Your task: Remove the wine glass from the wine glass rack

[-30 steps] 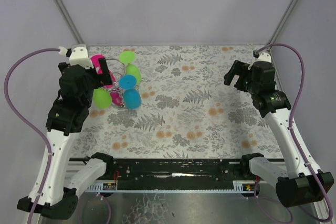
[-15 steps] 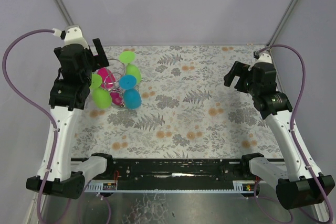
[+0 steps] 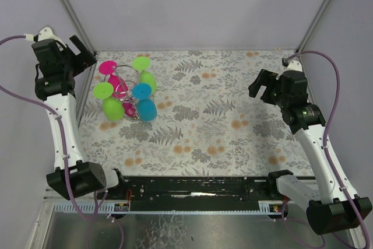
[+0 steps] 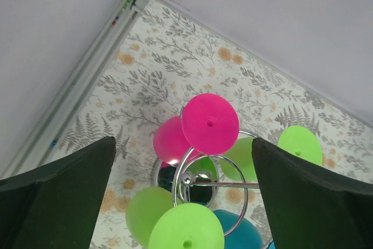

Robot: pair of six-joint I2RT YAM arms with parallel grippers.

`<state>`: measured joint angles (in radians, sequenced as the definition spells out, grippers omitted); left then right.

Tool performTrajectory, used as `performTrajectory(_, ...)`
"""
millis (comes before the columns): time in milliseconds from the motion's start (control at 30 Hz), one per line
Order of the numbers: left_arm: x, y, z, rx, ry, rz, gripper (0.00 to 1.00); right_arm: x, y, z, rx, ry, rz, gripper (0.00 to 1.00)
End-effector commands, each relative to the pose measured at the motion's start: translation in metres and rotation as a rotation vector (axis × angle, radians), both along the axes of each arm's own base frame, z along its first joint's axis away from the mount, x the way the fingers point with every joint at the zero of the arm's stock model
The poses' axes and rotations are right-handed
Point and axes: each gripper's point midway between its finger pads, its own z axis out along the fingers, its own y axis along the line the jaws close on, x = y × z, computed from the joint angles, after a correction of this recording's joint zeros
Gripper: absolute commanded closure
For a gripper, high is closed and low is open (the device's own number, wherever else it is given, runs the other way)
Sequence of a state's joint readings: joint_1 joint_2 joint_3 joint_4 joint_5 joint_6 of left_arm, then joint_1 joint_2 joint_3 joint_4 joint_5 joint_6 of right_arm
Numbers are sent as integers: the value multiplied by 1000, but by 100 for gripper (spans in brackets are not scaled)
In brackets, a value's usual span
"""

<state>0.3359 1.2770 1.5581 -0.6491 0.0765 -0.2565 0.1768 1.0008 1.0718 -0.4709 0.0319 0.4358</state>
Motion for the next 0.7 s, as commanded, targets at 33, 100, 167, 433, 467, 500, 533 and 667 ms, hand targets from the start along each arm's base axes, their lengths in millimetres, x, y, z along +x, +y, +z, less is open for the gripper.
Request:
performTrajectory(33, 12, -11, 8, -181, -66, -135, 0, -2, 5, 8, 32, -28, 15, 1)
performTrajectory(100, 13, -10, 0, -248, -60, -153, 0, -2, 6, 8, 36, -29, 16, 1)
performTrajectory(167, 14, -8, -10, -316, -58, -158, 0, -1, 6, 7, 38, -29, 17, 1)
performTrajectory(433, 9, -4, -41, -489, -55, -134, 0, 1, 9, 4, 47, -23, 20, 1)
performTrajectory(467, 9, -5, -47, -512, -45, -134, 0, 2, 9, 3, 50, -23, 23, 1)
performTrajectory(500, 10, -6, -51, -533, -40, -139, 0, 2, 10, 2, 53, -21, 24, 1)
performTrajectory(533, 11, -7, -54, -553, -35, -142, 0, 2, 11, 1, 56, -18, 26, 1)
performTrajectory(667, 18, -10, -59, -607, -59, -167, 0, 2, 15, -3, 76, -12, 36, 1)
